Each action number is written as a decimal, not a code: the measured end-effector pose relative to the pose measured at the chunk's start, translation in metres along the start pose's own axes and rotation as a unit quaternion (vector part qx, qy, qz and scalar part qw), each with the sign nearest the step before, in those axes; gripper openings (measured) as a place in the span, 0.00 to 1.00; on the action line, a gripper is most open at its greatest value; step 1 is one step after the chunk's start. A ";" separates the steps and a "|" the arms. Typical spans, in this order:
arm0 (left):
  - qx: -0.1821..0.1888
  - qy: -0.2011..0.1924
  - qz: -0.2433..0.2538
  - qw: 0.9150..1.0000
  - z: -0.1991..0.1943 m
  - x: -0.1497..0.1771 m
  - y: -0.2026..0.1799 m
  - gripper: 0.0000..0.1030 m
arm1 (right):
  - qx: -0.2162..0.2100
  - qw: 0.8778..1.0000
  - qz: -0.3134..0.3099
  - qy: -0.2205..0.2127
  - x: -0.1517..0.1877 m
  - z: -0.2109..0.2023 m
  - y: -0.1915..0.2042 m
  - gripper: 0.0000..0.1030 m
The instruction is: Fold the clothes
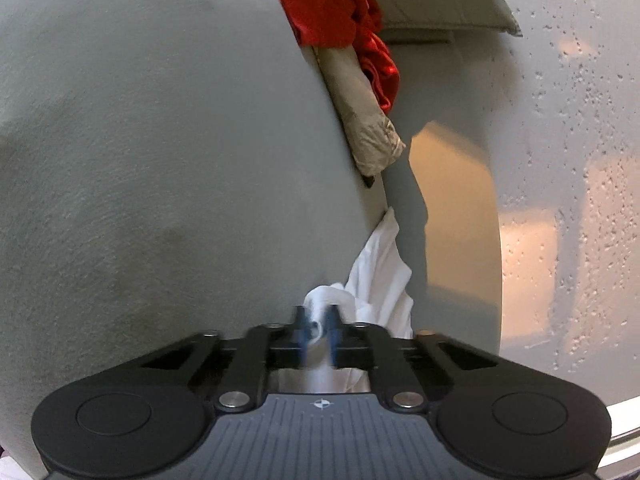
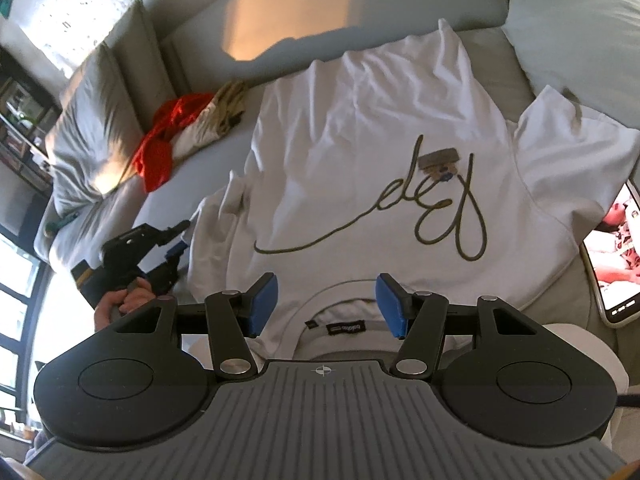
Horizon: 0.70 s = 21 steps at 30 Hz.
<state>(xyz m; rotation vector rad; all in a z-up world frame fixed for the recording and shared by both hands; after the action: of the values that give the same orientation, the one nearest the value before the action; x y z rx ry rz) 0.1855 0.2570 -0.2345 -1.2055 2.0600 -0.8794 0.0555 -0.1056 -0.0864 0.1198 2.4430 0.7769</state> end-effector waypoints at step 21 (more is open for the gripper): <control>-0.194 -0.114 0.118 0.967 -0.112 -0.004 0.018 0.31 | 0.023 0.999 0.029 0.000 0.013 -0.012 -0.027 0.65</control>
<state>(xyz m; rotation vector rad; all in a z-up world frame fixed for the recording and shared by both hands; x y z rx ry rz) 0.0936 0.2947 -0.1793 -1.1571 2.1831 -0.2168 0.0408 -0.1306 -0.0998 0.2089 2.4671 0.7442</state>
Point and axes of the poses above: each gripper's, at about its wrist camera, not at the fingertips, and z roughly the way its jaws point, y to its left, x to its underside, the point moved 9 cm from there along z, roughly the way its jaws point, and after that the axes turned 10 degrees about -x, right-handed, at the moved point
